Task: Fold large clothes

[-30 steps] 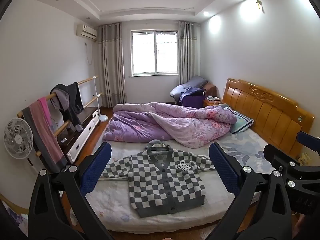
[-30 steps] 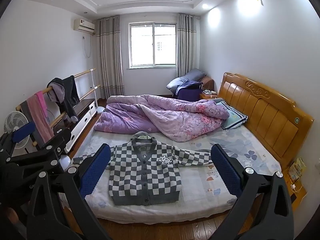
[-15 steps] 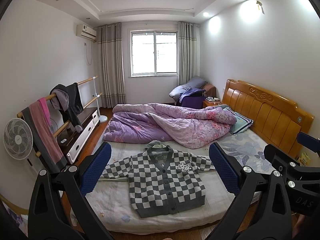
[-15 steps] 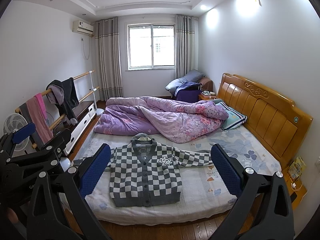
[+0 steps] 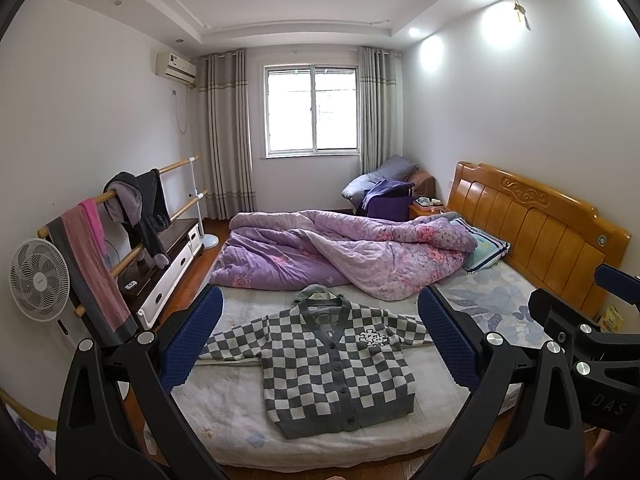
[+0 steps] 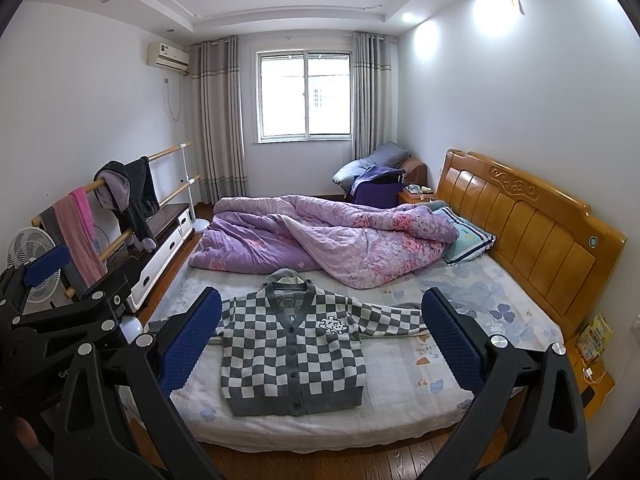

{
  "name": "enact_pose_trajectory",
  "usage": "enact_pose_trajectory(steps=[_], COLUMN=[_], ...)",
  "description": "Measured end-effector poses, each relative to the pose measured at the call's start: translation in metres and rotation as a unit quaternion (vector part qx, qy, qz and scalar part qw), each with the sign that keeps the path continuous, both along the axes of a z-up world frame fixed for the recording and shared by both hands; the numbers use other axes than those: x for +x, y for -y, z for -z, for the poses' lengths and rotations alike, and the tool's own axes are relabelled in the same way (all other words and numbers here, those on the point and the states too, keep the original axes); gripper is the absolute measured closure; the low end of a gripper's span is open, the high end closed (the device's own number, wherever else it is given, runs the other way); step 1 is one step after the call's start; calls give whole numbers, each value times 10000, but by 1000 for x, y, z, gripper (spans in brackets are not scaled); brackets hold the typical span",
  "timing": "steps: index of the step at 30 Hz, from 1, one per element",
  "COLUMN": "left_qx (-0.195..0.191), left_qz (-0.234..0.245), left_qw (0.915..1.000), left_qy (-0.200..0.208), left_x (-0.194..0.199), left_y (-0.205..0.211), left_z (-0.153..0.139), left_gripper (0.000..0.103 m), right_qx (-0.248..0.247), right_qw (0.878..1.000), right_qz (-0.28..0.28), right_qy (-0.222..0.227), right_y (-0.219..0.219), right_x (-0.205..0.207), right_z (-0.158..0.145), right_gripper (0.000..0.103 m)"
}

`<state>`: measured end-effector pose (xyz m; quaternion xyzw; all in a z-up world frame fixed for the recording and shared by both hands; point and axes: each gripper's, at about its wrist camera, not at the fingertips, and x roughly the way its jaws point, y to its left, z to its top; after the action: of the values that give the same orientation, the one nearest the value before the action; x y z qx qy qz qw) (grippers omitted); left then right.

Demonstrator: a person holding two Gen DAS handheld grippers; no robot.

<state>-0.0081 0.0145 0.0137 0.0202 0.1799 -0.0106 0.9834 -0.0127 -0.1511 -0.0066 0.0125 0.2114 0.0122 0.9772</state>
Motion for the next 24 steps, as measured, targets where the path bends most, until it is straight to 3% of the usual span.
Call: enact_pose_trajectory(steps=[24], left_qx=[0], left_qz=[-28], left_qw=[10000], left_qy=[23], left_x=[-3], left_y=[-4], left_z=[0], left_gripper=[5], right_qx=[-18], right_qw=[10000], right_qz=[-20], right_qy=[6], right_y=[-11], right_x=[2], right_z=[-1], right_gripper=[7])
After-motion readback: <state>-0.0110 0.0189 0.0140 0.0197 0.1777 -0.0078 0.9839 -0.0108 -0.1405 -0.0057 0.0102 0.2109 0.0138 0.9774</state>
